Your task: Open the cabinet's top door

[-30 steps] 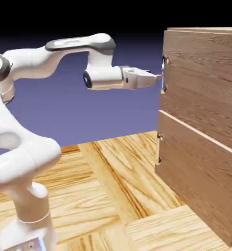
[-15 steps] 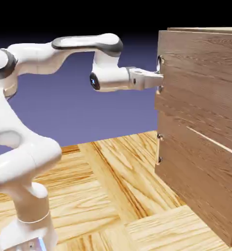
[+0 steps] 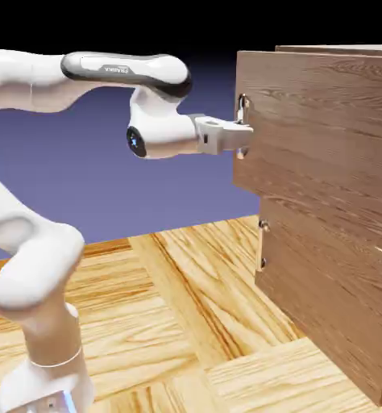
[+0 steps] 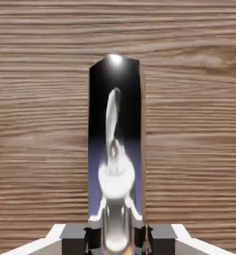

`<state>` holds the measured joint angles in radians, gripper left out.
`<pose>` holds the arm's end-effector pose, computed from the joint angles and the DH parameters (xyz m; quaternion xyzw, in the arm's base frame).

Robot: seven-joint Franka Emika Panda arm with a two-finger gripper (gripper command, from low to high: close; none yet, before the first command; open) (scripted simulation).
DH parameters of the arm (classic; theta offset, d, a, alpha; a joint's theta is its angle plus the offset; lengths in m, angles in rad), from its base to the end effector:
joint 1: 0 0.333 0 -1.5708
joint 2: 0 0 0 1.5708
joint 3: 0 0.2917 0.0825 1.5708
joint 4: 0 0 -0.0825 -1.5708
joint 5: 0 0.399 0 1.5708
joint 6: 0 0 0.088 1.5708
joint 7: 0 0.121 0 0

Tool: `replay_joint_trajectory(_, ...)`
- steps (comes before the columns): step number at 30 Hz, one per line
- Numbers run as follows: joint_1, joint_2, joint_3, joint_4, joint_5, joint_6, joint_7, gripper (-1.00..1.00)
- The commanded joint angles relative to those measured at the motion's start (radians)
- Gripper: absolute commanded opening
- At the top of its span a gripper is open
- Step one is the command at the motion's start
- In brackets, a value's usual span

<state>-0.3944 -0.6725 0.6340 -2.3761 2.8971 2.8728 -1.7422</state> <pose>0.4322 0.1161 0.5191 -0.6766 0.2047 -0.6238 0.3334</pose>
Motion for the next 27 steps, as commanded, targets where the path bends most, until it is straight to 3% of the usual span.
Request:
replay_joint_trajectory(1, 0.036, 0.003, -0.032, -0.009, 0.0, 0.001, -0.018, -1.0)
replay_joint_trajectory(16, 0.579, -0.252, -0.524, -0.294, -0.489, 0.012, 0.192, -1.0)
replay_joint_trajectory(27, 0.947, -0.539, -0.816, -0.437, -0.947, 0.198, 0.405, -1.0)
